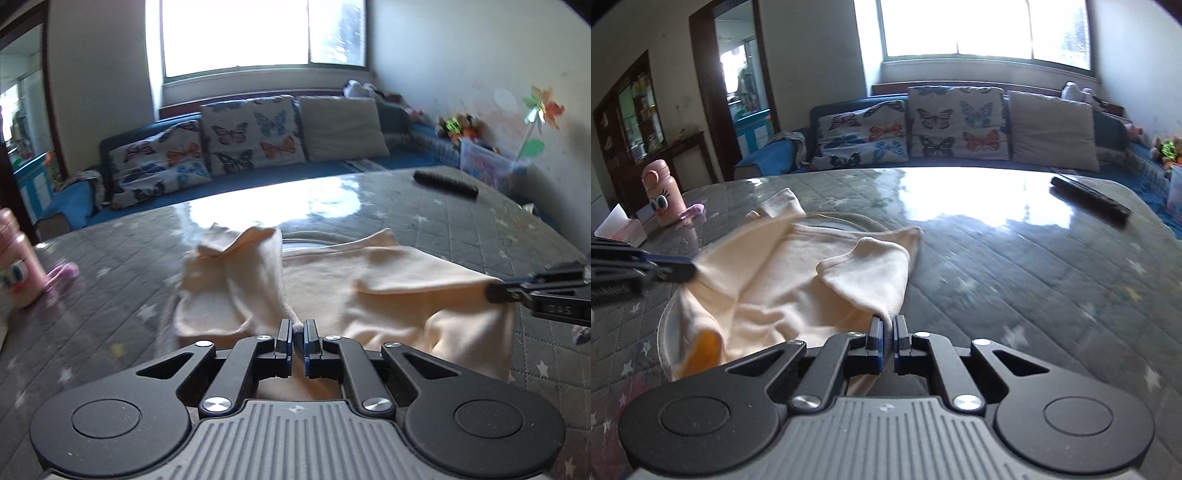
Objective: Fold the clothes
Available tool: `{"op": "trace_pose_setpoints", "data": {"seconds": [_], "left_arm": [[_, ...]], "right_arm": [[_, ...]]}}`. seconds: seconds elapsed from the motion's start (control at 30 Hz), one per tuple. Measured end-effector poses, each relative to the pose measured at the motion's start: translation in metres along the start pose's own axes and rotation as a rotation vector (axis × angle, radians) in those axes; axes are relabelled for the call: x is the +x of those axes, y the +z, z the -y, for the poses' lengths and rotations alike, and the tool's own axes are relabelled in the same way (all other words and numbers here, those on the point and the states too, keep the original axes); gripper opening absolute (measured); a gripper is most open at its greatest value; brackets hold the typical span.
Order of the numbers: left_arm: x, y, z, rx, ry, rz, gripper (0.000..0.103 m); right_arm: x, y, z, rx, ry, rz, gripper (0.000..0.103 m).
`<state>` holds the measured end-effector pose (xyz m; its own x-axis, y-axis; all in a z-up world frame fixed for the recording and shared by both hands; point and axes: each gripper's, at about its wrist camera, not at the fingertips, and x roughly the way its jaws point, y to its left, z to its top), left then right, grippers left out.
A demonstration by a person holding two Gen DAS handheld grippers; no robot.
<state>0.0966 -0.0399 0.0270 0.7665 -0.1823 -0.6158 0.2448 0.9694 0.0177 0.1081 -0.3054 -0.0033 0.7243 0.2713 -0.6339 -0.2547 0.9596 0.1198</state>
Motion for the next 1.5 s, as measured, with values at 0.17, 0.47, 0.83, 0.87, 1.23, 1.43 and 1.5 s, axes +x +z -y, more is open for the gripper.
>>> {"op": "trace_pose_setpoints", "data": {"seconds": [0.17,0.47,0.83,0.87,1.23,1.43,1.5], "left_arm": [[-0.035,-0.028,-0.02,-0.067,0.027,-0.001,0.006],[-0.057,-0.073,-0.049,-0.136,0.06,-0.082,0.006],[-0.06,-0.055,-0.057,-0.097,0.091,-0.038,0.044],[-0.057,-0.049,-0.057,-0.088,0.096,-0.031,0.045],[0.024,0.015,-0.066,-0.047,0.095,-0.038,0.046],[0.072,0.031,-0.073,-0.045,0.068,-0.095,0.044],[0.085,0.034,-0.077,-0.056,0.059,-0.119,0.044]], "right_arm": [[-0.027,-0.022,0.0,0.03,-0.03,-0.018,0.004],[-0.053,-0.053,-0.008,0.006,-0.089,-0.1,0.009],[-0.03,-0.024,-0.024,-0.094,-0.062,-0.058,0.028],[-0.026,-0.021,-0.026,-0.103,-0.057,-0.055,0.03],[0.033,-0.009,-0.047,-0.185,-0.022,-0.091,0.035],[0.048,-0.01,-0.047,-0.207,-0.028,-0.104,0.035],[0.051,-0.009,-0.046,-0.209,-0.025,-0.107,0.035]]}}
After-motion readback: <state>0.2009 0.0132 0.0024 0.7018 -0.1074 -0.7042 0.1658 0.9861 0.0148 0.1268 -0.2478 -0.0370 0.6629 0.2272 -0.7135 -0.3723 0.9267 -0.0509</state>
